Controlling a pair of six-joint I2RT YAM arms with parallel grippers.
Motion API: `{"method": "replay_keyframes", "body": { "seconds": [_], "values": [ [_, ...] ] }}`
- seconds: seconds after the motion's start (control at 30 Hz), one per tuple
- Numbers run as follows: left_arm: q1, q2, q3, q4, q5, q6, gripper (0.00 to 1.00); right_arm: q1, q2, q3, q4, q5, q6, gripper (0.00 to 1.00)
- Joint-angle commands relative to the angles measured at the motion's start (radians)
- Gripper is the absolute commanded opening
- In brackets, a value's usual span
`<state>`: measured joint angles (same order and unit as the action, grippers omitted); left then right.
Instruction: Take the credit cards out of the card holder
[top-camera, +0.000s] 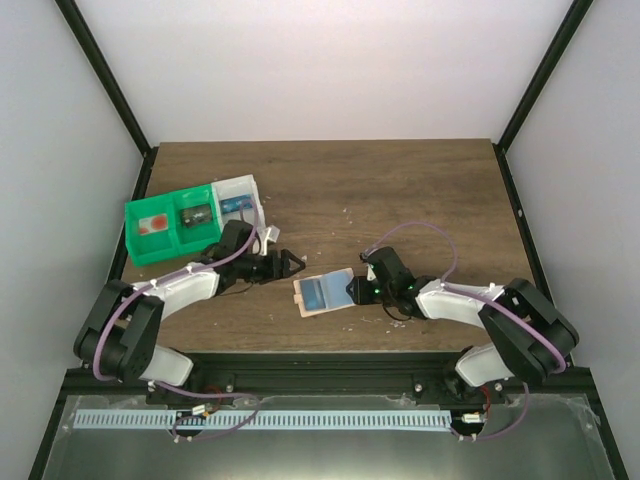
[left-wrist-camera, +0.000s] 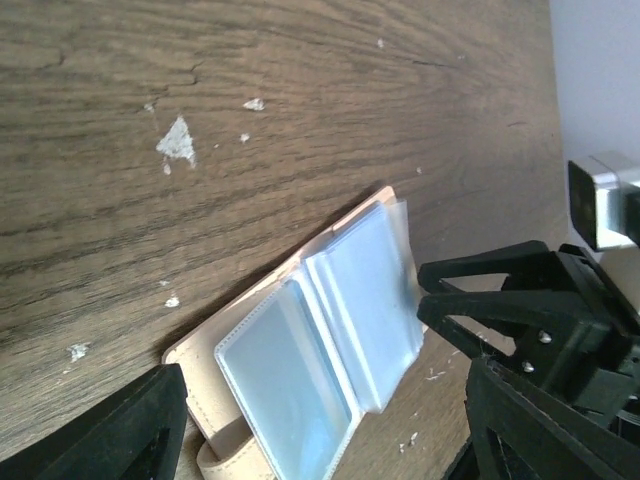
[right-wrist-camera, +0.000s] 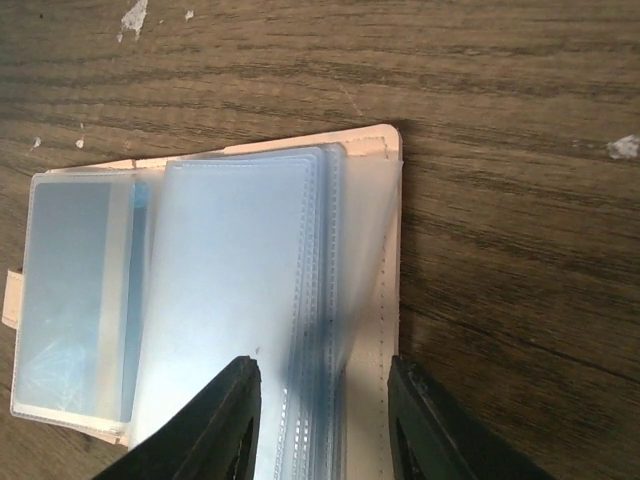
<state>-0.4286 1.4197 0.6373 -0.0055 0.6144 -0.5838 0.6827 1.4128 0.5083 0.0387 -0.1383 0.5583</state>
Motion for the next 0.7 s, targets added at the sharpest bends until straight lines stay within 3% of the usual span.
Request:
{"method": "replay_keyframes", "body": {
  "seconds": [0.0,0.37,0.67],
  "values": [
    [-0.006,0.032,-0.023,0.097,0.018,-0.018,0.78,-0.004,0.008,0.009,0.041,-0.049,0.014,0.35],
    [-0.006,0.084,-0.059,0.15,0.036,-0.028,0.67,0.012,0.029,-0.057,0.145,-0.197,0.089,0.2],
    [-0.006,0.104,-0.058,0.142,0.037,-0.027,0.63,0.031,0.022,-0.096,0.196,-0.238,0.128,0.18]
  ]
}}
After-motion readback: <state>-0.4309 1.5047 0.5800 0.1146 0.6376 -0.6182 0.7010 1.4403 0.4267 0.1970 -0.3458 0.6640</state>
